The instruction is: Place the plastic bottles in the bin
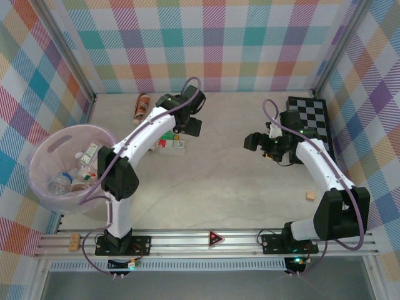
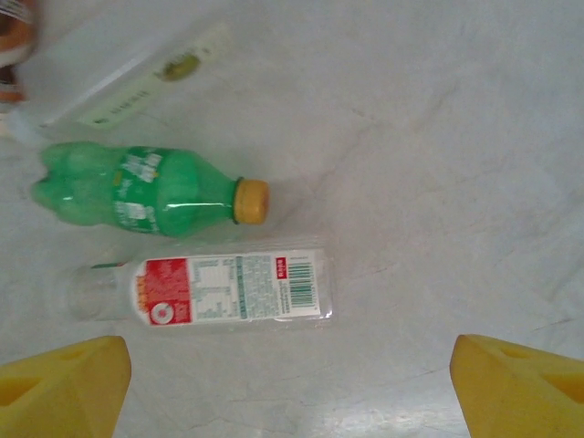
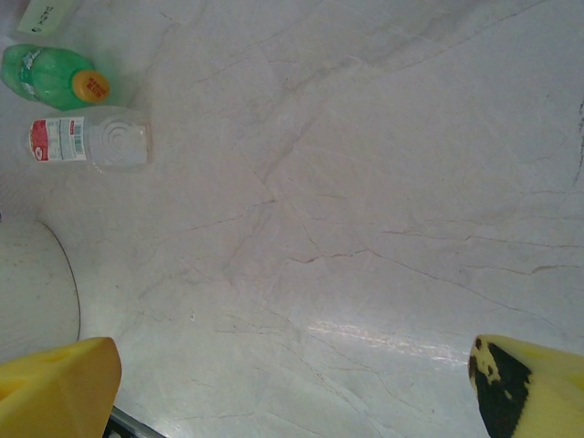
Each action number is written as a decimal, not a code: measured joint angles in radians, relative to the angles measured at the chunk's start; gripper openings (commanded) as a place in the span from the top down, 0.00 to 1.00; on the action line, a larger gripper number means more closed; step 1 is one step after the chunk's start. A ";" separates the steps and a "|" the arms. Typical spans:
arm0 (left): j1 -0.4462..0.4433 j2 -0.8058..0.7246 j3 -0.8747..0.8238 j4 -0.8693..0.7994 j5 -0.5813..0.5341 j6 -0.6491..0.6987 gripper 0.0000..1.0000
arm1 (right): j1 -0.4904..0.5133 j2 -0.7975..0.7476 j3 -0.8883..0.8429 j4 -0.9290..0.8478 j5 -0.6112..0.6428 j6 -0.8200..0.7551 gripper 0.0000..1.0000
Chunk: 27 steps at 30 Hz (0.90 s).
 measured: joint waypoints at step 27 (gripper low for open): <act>0.149 0.085 -0.211 0.134 0.108 0.210 0.00 | 0.000 -0.044 -0.022 -0.027 0.046 -0.008 0.02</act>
